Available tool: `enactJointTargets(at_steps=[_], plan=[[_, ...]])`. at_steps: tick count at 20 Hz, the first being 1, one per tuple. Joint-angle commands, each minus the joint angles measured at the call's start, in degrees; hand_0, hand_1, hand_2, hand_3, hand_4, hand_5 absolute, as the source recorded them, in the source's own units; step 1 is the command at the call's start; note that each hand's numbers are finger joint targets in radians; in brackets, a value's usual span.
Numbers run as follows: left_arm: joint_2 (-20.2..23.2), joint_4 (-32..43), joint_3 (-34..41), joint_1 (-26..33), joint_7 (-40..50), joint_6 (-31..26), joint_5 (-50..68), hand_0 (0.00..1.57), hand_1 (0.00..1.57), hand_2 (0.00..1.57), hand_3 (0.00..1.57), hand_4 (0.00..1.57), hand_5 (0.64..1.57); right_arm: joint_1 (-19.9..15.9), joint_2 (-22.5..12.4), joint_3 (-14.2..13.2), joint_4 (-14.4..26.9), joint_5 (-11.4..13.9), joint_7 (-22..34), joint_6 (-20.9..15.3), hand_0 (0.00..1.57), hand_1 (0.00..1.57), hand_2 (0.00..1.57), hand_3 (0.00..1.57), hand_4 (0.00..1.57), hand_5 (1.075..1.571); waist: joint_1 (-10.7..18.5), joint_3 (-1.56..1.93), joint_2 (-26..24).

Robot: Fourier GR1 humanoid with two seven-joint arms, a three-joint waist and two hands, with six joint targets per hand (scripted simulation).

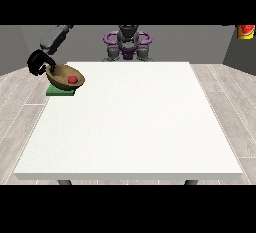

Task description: Pick the cup and pour the ball into the bowl, then pick the bowl and place it on the pad

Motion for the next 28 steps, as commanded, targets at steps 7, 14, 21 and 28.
enactJointTargets(at_steps=[7, 14, 21, 28], plan=[[1.9, 0.3, 1.1, -1.5, 0.2, 0.1, 2.6, 0.00, 0.00, 0.00, 0.00, 1.19, 1.562, -2.9, -4.0, -3.1, 4.2, 0.1, -2.6, -6.0, 1.54, 1.54, 1.44, 0.88, 0.00, 1.553, 0.6, -0.03, 3.1], [4.3, 2.3, 1.6, -1.5, -3.7, -1.8, 2.1, 0.00, 0.00, 0.00, 0.00, 1.19, 1.564, -5.9, 0.2, -3.6, 4.4, -2.0, -4.3, -7.0, 1.45, 1.45, 1.38, 0.75, 0.00, 1.540, 1.6, -0.03, 6.0], [6.2, 2.4, 1.7, 0.3, -1.3, -4.4, 3.9, 0.00, 0.00, 0.00, 0.00, 1.19, 1.568, -3.3, -0.6, -0.5, 6.7, 1.5, -7.3, -6.2, 0.64, 0.64, 0.69, 1.01, 0.00, 1.469, 3.1, -0.02, 4.0], [-0.3, -5.3, -2.6, 0.4, 2.3, 1.6, 3.4, 0.00, 0.00, 0.00, 0.00, 1.19, 1.569, -6.9, -2.7, 2.4, 10.0, 4.6, -2.6, -6.1, 0.00, 0.00, 0.00, 0.00, 0.00, 1.407, 4.2, 0.03, 0.0]])
